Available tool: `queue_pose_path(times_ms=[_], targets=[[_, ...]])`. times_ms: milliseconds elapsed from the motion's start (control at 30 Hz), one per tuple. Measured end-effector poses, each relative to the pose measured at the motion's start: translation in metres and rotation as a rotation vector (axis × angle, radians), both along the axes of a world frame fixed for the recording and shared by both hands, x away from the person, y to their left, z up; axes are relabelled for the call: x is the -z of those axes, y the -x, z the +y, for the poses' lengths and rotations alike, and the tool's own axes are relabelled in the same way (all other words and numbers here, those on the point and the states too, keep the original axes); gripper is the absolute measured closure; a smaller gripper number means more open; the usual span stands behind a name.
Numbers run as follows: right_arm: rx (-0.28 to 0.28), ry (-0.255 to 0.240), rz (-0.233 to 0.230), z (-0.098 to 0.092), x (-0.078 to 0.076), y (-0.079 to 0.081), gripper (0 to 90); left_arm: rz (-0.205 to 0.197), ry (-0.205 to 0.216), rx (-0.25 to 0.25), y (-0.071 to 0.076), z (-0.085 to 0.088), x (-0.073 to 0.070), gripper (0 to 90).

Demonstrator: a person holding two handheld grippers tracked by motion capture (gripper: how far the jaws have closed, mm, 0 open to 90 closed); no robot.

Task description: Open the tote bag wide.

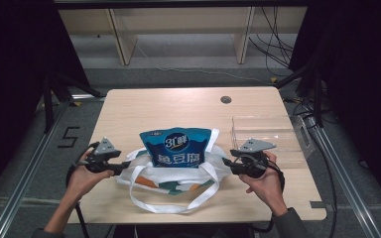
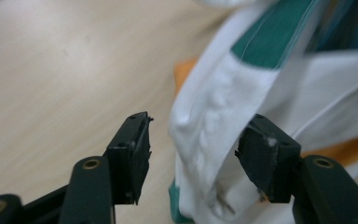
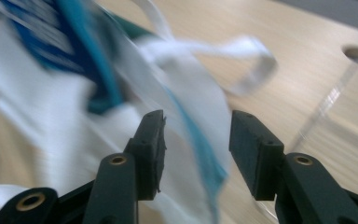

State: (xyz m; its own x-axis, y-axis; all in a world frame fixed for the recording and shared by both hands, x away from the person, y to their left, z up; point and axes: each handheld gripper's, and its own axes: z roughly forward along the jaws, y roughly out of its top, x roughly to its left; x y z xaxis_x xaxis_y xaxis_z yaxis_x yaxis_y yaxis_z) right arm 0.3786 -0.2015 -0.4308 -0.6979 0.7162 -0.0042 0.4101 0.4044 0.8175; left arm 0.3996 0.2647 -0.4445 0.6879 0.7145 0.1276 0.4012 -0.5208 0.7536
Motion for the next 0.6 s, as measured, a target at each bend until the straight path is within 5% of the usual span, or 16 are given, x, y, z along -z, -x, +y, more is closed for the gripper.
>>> queue_pose_path(times_ms=[167,200,267,433,467,533,600], targets=[[-0.147,-0.044,0.004,0.019,-0.017,0.014,48.0,-0.006,0.029,0.056,-0.003,-0.014,-0.021,39.7],[-0.161,-0.053,0.018,0.024,-0.016,0.016,46.5,0.019,0.073,0.057,-0.006,-0.021,-0.021,37.6],[-0.197,-0.04,0.012,0.032,-0.014,0.015,42.0,0.03,0.066,0.084,-0.013,-0.027,-0.021,37.2],[-0.271,0.003,0.038,0.053,-0.004,0.011,39.5,0.135,0.101,0.152,-0.032,-0.042,-0.006,38.3],[-0.275,0.028,0.044,0.058,0.001,0.01,42.3,0.148,0.114,0.147,-0.034,-0.045,-0.003,41.3],[-0.291,0.089,0.055,0.063,0.006,0.009,56.8,0.125,0.037,0.174,-0.041,-0.05,0.0,52.9],[-0.327,0.131,0.075,0.066,0.013,0.012,72.3,0.14,0.049,0.162,-0.051,-0.052,0.001,66.7]])
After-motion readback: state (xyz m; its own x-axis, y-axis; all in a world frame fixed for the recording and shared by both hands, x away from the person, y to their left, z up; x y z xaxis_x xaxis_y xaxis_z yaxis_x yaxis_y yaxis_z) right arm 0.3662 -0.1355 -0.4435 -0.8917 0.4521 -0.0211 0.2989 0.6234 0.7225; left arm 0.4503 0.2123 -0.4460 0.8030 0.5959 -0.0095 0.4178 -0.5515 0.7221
